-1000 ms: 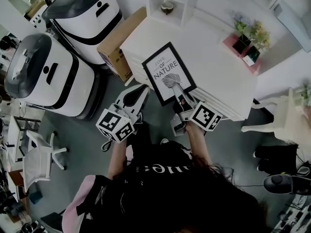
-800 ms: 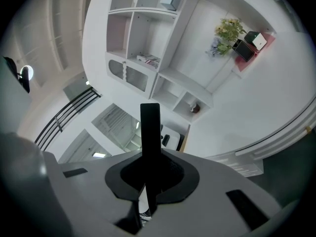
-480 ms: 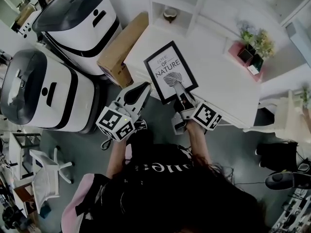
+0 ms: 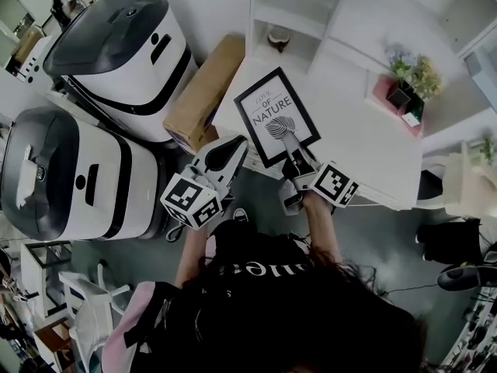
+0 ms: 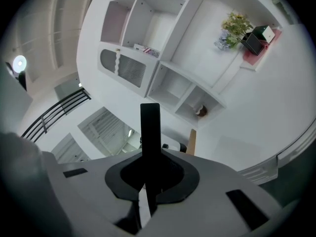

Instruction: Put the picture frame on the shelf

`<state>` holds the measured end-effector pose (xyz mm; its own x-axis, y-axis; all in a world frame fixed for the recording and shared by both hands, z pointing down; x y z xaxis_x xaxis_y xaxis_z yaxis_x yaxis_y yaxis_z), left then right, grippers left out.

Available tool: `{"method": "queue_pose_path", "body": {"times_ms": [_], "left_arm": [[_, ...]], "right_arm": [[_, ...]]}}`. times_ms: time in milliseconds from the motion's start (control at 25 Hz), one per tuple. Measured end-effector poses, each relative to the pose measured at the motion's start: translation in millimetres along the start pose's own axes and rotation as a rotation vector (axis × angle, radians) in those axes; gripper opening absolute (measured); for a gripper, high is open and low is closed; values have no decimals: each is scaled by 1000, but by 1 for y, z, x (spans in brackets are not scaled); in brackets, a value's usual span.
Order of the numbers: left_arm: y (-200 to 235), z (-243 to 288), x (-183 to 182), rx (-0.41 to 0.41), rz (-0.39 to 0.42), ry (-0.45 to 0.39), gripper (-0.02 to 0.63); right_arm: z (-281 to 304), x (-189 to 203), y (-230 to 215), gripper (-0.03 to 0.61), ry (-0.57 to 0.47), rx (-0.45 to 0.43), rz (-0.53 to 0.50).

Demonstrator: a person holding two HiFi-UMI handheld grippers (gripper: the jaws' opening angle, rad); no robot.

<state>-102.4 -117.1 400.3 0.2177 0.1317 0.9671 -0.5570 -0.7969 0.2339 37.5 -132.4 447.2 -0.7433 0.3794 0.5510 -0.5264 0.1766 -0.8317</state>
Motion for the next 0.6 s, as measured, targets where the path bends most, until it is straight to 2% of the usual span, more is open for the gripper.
{"method": "queue_pose_path", "body": {"times_ms": [320,600], "left_arm": [[36,-4,4,36,-2,27,29],[42,4,6,59,-20,26,29]], "right_arm": [[22,4,1,57,-35,35,9],[33,-14,-9,57,-54,59,-1]]}}
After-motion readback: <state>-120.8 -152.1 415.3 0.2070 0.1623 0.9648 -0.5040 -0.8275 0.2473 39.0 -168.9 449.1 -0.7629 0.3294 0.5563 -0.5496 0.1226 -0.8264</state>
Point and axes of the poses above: the fingertips, and each gripper's own axes: z forward along the fingers, y to its left, x out of its underside, the point moved 2 cm from there along -z, backward along the fingers, and after that the axes turned 3 degrees about -y, right-handed, at the moved point
